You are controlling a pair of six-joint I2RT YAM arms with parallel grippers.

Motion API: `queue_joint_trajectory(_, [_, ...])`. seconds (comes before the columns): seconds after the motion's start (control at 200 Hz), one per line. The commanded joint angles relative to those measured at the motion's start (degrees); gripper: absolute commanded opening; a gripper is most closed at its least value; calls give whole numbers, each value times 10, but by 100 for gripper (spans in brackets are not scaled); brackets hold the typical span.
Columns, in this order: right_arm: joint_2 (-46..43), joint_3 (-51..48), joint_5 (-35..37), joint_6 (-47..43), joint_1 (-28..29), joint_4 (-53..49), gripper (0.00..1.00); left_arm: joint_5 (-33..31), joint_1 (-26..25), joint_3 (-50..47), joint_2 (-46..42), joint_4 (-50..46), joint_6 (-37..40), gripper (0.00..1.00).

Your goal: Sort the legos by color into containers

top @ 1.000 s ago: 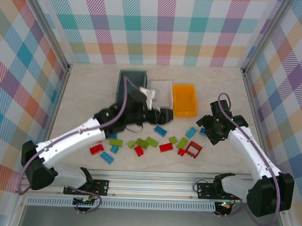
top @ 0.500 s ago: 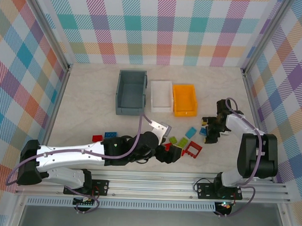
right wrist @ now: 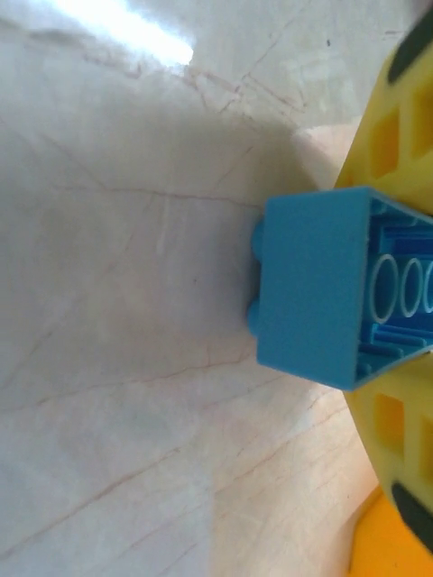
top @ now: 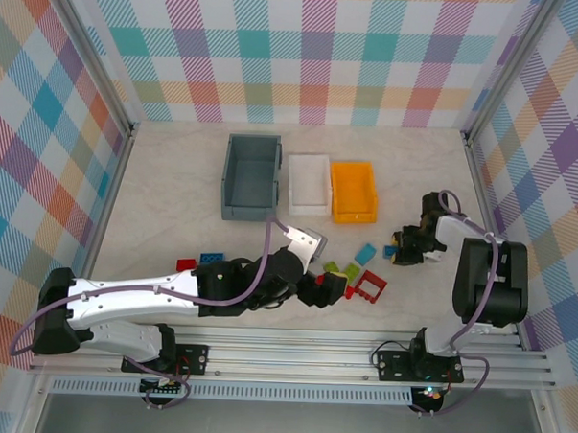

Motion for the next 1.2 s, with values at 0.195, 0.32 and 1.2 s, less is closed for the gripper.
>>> queue_joint_trajectory(0.195, [-122,111,181,-246,144,-44,27,-108,58,70,-40,-198,-47,90])
queue_joint_trajectory(0.32, [-83,157,190,-306,202,-25,29,-98,105,65,-76,-220,-60,90])
queue_joint_trajectory(1.2, [68,429,228,-441,268,-134,65,-91,212,156,-25,-386,-141,88])
